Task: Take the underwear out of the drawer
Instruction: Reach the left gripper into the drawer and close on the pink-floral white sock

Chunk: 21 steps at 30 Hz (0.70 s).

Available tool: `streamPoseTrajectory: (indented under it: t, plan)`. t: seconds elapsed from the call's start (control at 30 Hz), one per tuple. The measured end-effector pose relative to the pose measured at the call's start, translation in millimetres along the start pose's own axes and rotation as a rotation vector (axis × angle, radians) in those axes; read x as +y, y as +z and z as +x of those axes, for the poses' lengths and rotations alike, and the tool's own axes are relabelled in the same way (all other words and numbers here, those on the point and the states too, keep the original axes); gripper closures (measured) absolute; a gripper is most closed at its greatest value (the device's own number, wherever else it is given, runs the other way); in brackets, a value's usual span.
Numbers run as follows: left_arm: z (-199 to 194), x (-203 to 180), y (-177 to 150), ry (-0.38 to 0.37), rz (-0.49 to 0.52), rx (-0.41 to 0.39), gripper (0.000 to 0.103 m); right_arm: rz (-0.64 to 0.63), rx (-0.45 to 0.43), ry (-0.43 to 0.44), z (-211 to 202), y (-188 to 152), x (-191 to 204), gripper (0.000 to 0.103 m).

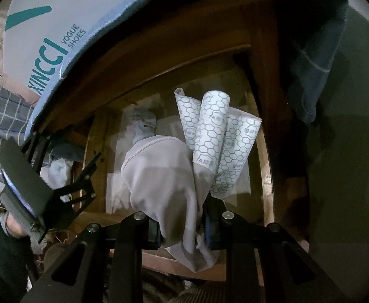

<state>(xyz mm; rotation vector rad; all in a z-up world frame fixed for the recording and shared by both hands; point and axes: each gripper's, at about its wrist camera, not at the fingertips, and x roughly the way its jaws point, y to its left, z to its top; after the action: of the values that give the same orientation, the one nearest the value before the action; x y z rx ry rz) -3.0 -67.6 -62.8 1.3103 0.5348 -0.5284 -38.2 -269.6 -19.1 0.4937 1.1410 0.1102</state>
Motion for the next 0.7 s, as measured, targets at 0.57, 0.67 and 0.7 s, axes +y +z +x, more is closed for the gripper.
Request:
streamPoseTrajectory:
  t: [0.57, 0.67, 0.7]
  plan:
    - [50, -25, 15, -0.125, 0.231, -0.079, 0.040, 0.018, 0.040, 0.019, 11, 5, -4, 0.081]
    - [59, -28, 19, -0.120, 0.243, -0.093, 0.041, 0.018, 0.045, 0.019, 13, 6, -3, 0.081]
    - [60, -29, 19, -0.125, 0.245, -0.096, 0.041, 0.018, 0.048, 0.022, 14, 6, -4, 0.081]
